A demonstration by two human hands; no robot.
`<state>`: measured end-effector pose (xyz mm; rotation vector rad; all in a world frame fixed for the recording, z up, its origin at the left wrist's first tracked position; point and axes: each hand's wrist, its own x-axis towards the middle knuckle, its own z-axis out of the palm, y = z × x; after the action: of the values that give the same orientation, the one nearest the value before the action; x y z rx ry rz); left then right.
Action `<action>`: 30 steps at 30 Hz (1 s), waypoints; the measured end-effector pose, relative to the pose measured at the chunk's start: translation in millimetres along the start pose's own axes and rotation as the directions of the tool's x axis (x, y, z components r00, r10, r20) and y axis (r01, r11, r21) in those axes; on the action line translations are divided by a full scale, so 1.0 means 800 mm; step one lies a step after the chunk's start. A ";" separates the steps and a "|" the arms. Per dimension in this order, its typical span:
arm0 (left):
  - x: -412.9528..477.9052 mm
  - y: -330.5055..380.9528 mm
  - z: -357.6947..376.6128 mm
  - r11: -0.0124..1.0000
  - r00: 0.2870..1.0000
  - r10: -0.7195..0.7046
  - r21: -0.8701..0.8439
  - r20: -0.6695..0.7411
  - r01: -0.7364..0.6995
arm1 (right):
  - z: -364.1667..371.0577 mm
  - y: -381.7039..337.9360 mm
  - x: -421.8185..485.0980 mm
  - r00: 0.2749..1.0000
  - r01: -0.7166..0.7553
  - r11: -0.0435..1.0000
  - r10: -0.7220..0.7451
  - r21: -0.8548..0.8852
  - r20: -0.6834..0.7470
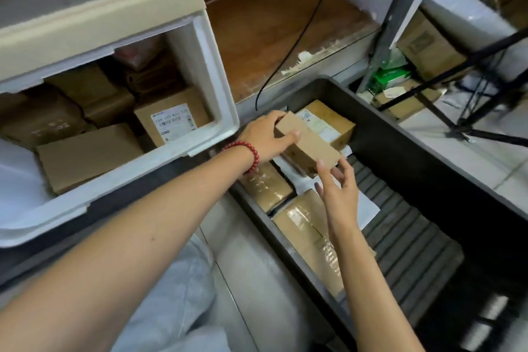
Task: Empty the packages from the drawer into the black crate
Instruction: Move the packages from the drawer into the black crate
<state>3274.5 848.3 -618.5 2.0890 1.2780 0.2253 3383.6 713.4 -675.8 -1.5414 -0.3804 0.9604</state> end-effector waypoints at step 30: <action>0.010 -0.060 0.077 0.831 0.992 -0.072 0.556 0.105 0.002 | 0.028 0.030 0.015 0.949 0.196 0.533 0.107 -0.823 0.295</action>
<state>3272.3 841.6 -697.0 2.5064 1.4263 -0.3343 3367.6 731.2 -700.7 -2.2398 -1.2784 1.0354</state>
